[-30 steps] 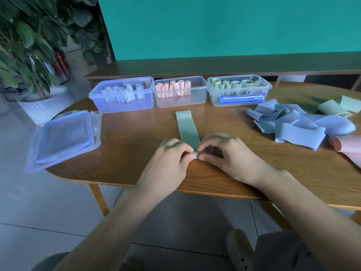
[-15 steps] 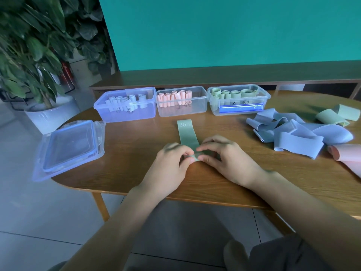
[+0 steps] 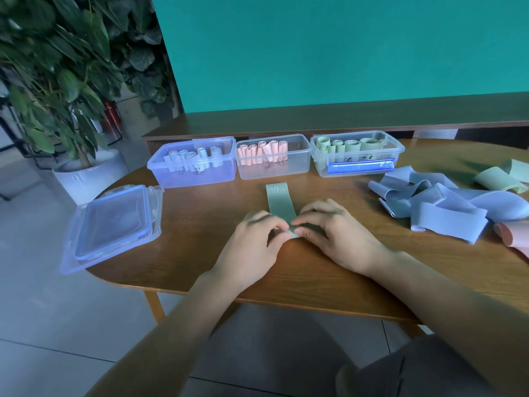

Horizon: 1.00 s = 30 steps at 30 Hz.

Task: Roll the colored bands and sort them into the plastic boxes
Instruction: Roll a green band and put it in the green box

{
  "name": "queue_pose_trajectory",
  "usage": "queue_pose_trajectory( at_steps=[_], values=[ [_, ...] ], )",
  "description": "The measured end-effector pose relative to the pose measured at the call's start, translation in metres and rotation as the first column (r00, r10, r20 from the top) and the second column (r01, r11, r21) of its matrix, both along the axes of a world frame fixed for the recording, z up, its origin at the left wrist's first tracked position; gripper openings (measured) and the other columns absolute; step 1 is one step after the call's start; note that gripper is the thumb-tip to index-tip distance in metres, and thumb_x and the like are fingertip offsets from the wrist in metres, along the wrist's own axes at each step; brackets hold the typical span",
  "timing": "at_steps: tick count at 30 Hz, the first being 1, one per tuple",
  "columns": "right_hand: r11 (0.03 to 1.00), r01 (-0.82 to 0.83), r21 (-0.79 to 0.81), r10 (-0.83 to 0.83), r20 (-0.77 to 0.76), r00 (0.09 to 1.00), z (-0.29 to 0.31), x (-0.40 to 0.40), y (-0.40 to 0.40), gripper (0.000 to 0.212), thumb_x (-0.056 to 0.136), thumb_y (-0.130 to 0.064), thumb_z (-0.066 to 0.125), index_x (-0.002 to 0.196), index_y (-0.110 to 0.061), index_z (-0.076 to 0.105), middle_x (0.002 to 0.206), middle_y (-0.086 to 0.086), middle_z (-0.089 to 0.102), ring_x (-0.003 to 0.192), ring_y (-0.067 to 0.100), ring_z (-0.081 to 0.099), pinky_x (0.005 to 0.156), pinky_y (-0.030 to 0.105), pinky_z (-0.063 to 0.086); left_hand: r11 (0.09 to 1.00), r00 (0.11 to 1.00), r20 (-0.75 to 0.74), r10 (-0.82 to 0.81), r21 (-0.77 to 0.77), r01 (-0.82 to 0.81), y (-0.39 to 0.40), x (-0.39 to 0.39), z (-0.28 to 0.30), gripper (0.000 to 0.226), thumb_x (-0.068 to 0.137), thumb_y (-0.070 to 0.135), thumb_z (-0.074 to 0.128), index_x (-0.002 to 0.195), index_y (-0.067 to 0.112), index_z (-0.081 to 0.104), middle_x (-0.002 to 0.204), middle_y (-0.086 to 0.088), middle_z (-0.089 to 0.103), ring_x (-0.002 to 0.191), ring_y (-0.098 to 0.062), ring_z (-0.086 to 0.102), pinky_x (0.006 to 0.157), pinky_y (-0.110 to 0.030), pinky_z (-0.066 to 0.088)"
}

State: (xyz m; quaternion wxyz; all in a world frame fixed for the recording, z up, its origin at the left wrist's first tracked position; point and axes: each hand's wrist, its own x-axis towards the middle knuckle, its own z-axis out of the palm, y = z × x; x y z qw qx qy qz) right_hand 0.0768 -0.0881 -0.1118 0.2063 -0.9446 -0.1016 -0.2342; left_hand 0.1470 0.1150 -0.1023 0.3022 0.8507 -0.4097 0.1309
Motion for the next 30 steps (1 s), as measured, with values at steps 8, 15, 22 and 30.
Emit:
queue_pose_trajectory(
  at_steps=[8,15,22,30],
  values=[
    [0.998,-0.062,-0.003,0.062,0.019,0.998,0.004,0.008,-0.005,0.024,0.097,-0.038,0.061,0.115,-0.025,0.072,0.111,-0.012,0.067,0.103,0.010,0.059,0.097,0.032,0.045,1.000,0.999,0.050,0.009,-0.030,-0.008,-0.005,0.011,-0.001,0.018,0.098,0.033,0.062,0.108,0.023,0.073,0.103,0.010,0.062,0.102,-0.006,0.053,0.088,-0.026,0.047],
    [0.999,-0.039,-0.013,0.039,0.011,0.999,0.000,0.019,-0.007,0.023,0.100,-0.033,0.060,0.118,-0.026,0.072,0.113,-0.009,0.064,0.107,0.011,0.055,0.098,0.029,0.043,1.000,1.000,0.018,0.000,-0.027,0.001,-0.007,0.019,-0.001,0.015,0.096,0.035,0.064,0.105,0.026,0.072,0.100,0.014,0.062,0.098,-0.001,0.049,0.087,-0.023,0.044],
    [1.000,-0.025,0.006,0.025,-0.006,1.000,0.000,0.028,-0.011,0.024,0.098,-0.037,0.062,0.117,-0.026,0.071,0.114,-0.010,0.063,0.109,0.013,0.056,0.099,0.035,0.046,1.000,0.995,0.097,0.023,-0.011,-0.022,-0.012,0.031,-0.003,0.020,0.099,0.033,0.059,0.107,0.022,0.074,0.102,0.007,0.064,0.102,-0.010,0.052,0.087,-0.025,0.045],
    [1.000,0.000,0.001,0.000,-0.023,1.000,0.003,0.039,-0.013,0.026,0.101,-0.035,0.056,0.119,-0.025,0.072,0.116,-0.007,0.062,0.111,0.013,0.053,0.100,0.034,0.045,1.000,0.999,0.041,0.026,0.000,-0.026,-0.012,0.038,-0.002,0.017,0.097,0.035,0.062,0.111,0.027,0.069,0.108,0.011,0.061,0.103,-0.004,0.050,0.089,-0.025,0.045]
  ],
)
